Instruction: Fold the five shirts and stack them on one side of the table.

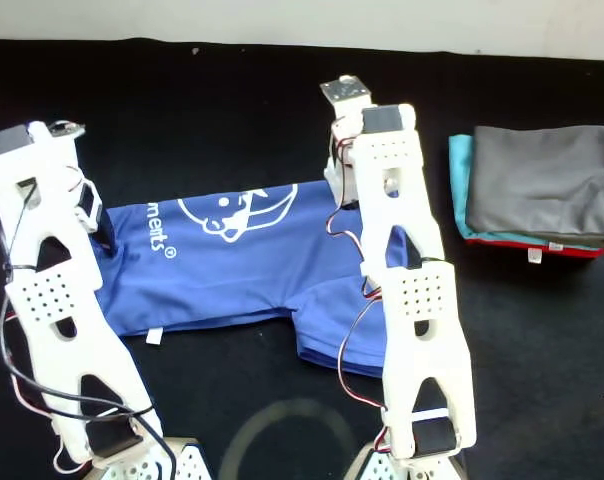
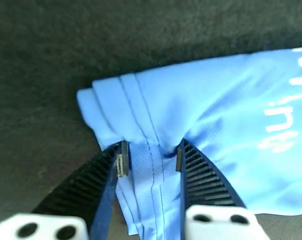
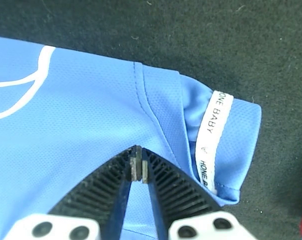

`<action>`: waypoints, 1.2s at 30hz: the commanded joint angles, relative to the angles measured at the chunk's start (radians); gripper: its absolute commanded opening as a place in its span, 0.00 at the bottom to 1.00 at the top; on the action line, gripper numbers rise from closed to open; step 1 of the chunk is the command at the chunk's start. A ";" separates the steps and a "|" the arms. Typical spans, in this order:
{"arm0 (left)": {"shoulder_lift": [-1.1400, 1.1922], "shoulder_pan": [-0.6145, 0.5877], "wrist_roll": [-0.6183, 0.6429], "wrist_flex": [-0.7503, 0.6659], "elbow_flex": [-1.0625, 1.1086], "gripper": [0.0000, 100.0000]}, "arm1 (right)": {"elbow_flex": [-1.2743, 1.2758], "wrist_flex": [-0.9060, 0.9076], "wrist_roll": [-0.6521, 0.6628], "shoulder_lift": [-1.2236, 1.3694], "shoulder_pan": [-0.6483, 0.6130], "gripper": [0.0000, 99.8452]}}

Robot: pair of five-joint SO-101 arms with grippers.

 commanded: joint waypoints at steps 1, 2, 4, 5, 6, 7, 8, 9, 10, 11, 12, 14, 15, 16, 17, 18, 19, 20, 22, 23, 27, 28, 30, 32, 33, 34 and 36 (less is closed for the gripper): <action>0.002 0.010 0.008 0.008 -0.059 0.14 | -0.047 0.004 -0.003 -0.007 -0.012 0.01; 0.002 0.010 0.008 0.008 -0.068 0.10 | -0.047 0.004 -0.003 -0.007 -0.012 0.01; 0.007 0.016 0.008 0.008 -0.096 0.01 | -0.047 0.004 -0.003 -0.005 -0.012 0.01; 0.008 0.021 0.006 0.008 -0.105 0.01 | -0.047 0.004 -0.003 -0.005 -0.012 0.01; 0.008 0.022 0.006 0.008 -0.114 0.02 | -0.047 0.004 -0.003 -0.005 -0.012 0.01; 0.007 0.030 0.006 0.008 -0.120 0.02 | -0.047 0.004 -0.003 -0.005 -0.012 0.01; 0.002 0.036 0.006 0.008 -0.125 0.01 | -0.047 0.004 -0.003 -0.005 -0.012 0.01; 0.001 0.045 0.006 0.008 -0.134 0.01 | -0.047 0.004 -0.003 -0.005 -0.012 0.01; 0.001 0.053 0.006 0.008 -0.147 0.01 | -0.047 0.004 -0.003 -0.005 -0.012 0.01; 0.001 0.058 0.006 0.009 -0.162 0.01 | -0.047 0.004 -0.003 -0.005 -0.012 0.01; 0.001 0.059 0.006 0.009 -0.174 0.01 | -0.047 0.004 -0.003 -0.005 -0.012 0.01; 0.001 0.061 0.006 0.009 -0.194 0.01 | -0.047 0.008 -0.003 -0.005 -0.012 0.01; 0.001 0.059 0.006 0.009 -0.200 0.01 | -0.047 0.008 -0.003 -0.005 -0.012 0.01; 0.001 0.056 0.005 0.009 -0.205 0.01 | -0.047 0.010 -0.003 -0.005 -0.012 0.01; 0.001 0.056 0.002 0.009 -0.206 0.01 | -0.047 0.010 -0.003 -0.005 -0.012 0.01; 0.001 0.056 0.002 0.009 -0.206 0.01 | -0.047 0.010 -0.003 -0.005 -0.012 0.01; 0.004 0.056 0.002 0.009 -0.206 0.01 | -0.047 0.012 -0.005 -0.008 -0.012 0.01; 0.008 0.056 0.000 0.009 -0.203 0.01 | -0.047 0.012 -0.009 -0.013 -0.012 0.01; 0.012 0.056 0.000 0.009 -0.196 0.02 | -0.071 0.024 -0.009 -0.024 -0.013 0.01; 0.012 0.056 0.000 0.008 -0.185 0.03 | -0.104 0.039 -0.011 -0.031 -0.015 0.01; 0.010 0.035 0.000 0.008 -0.177 0.09 | -0.200 0.047 -0.051 -0.114 -0.022 0.01; 0.008 0.024 0.000 0.008 -0.179 0.10 | -0.208 0.047 -0.068 -0.148 -0.022 0.01; -0.012 -0.002 0.000 0.011 -0.179 0.11 | -0.182 0.047 -0.087 -0.217 -0.025 0.01; -0.053 -0.031 0.000 0.012 -0.173 0.11 | -0.131 0.047 -0.089 -0.297 -0.033 0.01; -0.077 -0.044 0.000 0.014 -0.173 0.11 | -0.099 0.047 -0.089 -0.340 -0.036 0.01; -0.104 -0.054 0.002 0.014 -0.173 0.11 | -0.059 0.047 -0.089 -0.389 -0.041 0.01; -0.165 -0.070 0.002 0.015 -0.163 0.11 | 0.027 0.047 -0.086 -0.489 -0.053 0.01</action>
